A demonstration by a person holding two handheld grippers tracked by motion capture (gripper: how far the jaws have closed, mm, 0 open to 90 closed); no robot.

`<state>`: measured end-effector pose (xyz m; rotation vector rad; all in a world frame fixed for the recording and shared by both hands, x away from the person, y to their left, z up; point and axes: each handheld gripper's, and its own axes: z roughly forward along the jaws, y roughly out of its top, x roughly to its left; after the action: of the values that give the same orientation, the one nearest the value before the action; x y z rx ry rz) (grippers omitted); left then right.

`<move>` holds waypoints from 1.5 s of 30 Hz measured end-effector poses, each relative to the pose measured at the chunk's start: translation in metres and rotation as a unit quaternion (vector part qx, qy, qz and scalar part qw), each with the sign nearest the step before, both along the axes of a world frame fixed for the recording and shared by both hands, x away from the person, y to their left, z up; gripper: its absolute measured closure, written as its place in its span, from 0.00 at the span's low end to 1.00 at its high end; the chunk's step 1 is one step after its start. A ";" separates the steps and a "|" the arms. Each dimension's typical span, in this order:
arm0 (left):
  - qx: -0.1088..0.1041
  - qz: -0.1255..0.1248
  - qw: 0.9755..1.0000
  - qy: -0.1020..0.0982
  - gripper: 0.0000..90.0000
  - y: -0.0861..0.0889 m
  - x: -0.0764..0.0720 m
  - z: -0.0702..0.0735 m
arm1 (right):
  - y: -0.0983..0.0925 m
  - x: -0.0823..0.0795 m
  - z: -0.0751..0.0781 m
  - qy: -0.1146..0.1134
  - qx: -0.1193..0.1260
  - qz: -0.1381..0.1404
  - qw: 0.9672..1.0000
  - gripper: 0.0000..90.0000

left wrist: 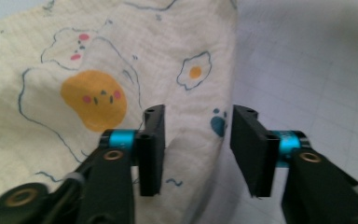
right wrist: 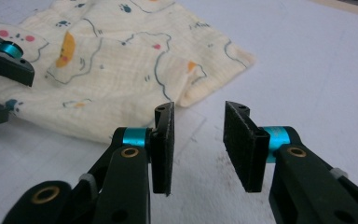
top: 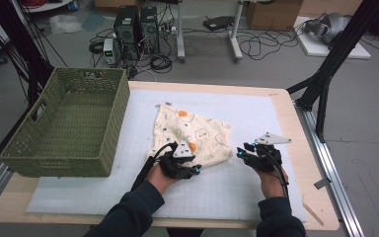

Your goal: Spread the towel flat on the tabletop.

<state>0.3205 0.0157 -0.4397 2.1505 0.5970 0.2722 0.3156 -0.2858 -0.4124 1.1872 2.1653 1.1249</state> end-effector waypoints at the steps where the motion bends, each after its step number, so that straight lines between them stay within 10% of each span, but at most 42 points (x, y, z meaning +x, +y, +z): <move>1: 0.000 0.003 1.000 0.001 0.83 0.000 0.001 -0.002 | -0.002 -0.002 -0.002 0.000 0.000 -0.002 1.000 0.70; 5: -0.045 0.008 0.999 0.018 0.98 0.008 0.005 0.004 | -0.006 -0.007 -0.013 0.008 -0.004 -0.004 1.000 0.70; 9: -0.109 0.066 0.991 0.027 0.98 0.025 0.017 0.011 | -0.002 -0.008 -0.013 0.010 0.001 0.015 1.000 0.72; 13: -0.080 0.093 0.992 0.033 0.98 0.029 0.026 0.004 | 0.016 -0.009 -0.012 0.004 -0.004 0.052 0.999 0.74; 22: -0.037 0.056 0.997 0.031 0.89 0.016 0.022 -0.003 | 0.021 -0.010 -0.006 -0.001 0.004 0.052 0.999 0.72; 27: -0.057 0.074 0.995 0.022 0.55 0.025 0.019 0.005 | 0.036 -0.012 -0.015 0.017 -0.006 0.088 0.996 0.70; 32: -0.070 0.093 0.993 -0.007 0.53 0.054 0.014 0.017 | 0.057 -0.008 -0.030 0.048 -0.045 0.118 0.991 0.69; 37: -0.084 0.122 0.989 -0.019 0.52 0.087 0.010 0.021 | 0.056 -0.006 -0.031 0.058 -0.042 0.120 0.990 0.97; 45: -0.092 0.161 0.982 -0.021 0.52 0.119 0.008 0.018 | 0.038 -0.021 -0.022 0.076 -0.076 0.142 0.984 0.99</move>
<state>0.3285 0.1350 -0.4218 1.8623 0.9109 0.4208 0.2941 -0.2482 -0.4345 0.9459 2.5496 0.9817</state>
